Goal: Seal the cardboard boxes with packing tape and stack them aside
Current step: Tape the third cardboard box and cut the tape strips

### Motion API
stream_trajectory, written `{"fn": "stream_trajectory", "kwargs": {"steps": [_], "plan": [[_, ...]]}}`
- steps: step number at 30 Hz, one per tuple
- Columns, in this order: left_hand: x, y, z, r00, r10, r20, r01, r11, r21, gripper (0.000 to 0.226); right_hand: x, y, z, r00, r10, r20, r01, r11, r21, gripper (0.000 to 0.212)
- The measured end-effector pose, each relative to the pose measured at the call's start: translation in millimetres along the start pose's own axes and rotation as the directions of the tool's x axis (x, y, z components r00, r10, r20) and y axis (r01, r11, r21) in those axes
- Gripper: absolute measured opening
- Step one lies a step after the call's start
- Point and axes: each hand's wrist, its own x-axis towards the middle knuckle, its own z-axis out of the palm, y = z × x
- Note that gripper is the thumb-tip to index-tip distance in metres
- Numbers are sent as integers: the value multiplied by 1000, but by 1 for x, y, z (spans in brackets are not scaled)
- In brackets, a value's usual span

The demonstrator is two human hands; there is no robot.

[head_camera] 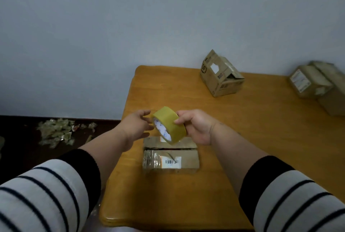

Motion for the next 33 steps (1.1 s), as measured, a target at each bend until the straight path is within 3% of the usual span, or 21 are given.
{"fn": "stream_trajectory", "kwargs": {"steps": [5,11,18,21,27,33], "plan": [[-10,9,10,999,-13,47,17,996,-85,35,-14,1,-8,1000,13,-1,-13,995,-96,34],[-7,20,41,998,43,-35,-48,986,-161,20,-18,4,-36,997,31,-71,-43,983,-176,25],[-4,35,84,993,104,-55,-108,991,-75,22,-26,0,-77,998,16,-66,-26,987,-157,23],[1,43,97,989,131,-63,-132,991,-17,21,-27,-7,-94,997,11,-80,-23,990,-140,32],[6,56,128,980,193,-50,-185,975,126,32,-27,-20,-126,991,103,-88,-106,994,-29,40],[10,56,149,972,233,31,-231,923,308,80,-21,-31,-143,990,139,-33,-134,985,108,36]]}}
